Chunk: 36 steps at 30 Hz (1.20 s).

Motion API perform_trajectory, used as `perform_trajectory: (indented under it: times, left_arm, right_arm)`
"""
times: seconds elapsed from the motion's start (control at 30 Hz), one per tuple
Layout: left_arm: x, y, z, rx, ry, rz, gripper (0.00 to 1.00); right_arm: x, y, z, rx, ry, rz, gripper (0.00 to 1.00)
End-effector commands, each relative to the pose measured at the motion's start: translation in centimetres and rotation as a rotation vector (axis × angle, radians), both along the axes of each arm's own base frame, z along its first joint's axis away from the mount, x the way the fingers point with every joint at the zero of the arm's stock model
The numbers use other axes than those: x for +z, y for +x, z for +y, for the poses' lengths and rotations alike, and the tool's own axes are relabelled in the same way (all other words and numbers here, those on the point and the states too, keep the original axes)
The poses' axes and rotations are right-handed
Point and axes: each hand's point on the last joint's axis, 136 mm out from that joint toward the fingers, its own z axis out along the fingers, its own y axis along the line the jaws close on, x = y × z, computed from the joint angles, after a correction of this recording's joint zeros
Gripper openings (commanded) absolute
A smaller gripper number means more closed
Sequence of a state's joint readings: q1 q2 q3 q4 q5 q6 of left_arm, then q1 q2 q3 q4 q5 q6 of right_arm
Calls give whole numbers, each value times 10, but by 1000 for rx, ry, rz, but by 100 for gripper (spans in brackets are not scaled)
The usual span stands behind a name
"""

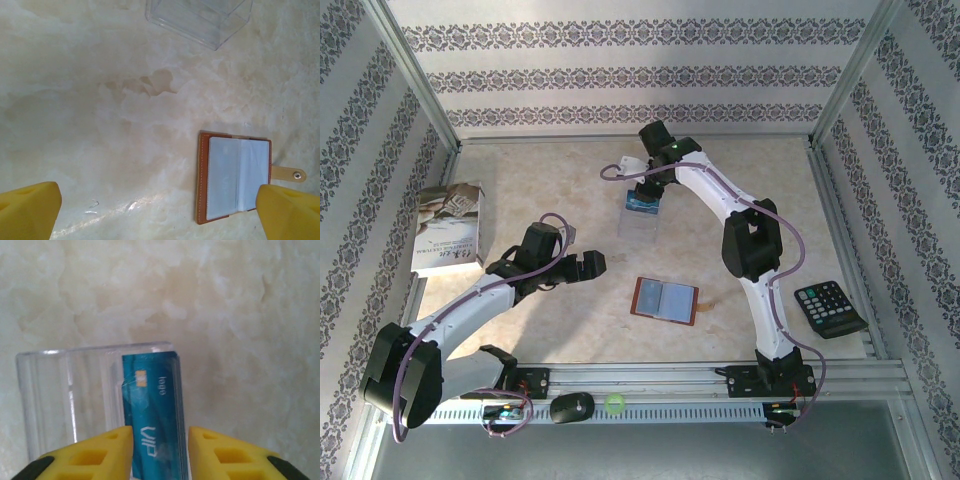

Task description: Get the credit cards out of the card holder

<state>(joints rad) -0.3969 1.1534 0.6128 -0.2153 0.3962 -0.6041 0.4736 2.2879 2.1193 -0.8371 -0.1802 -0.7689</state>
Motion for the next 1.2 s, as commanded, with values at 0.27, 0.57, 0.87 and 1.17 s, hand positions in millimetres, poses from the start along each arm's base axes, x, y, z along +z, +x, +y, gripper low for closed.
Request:
perform_trajectory:
  times: [0.27,0.57,0.87,1.17]
  left_arm:
    - [13,3,-1,14,-70,-67,100]
    - [21,3,-7,3,-165,-123,100]
    - [4,-3,1,24,-138,-109,97]
    - [-4,-9,-2,1,-152,-78,93]
  right_arm:
    - [118,1,27,-263,455,-147,48]
    - [65,-91,7,-778,570,114,51]
    - [-32,-238,-11,-754,160,232,48]
    - [-82,-274,6,-654,-56,210,47]
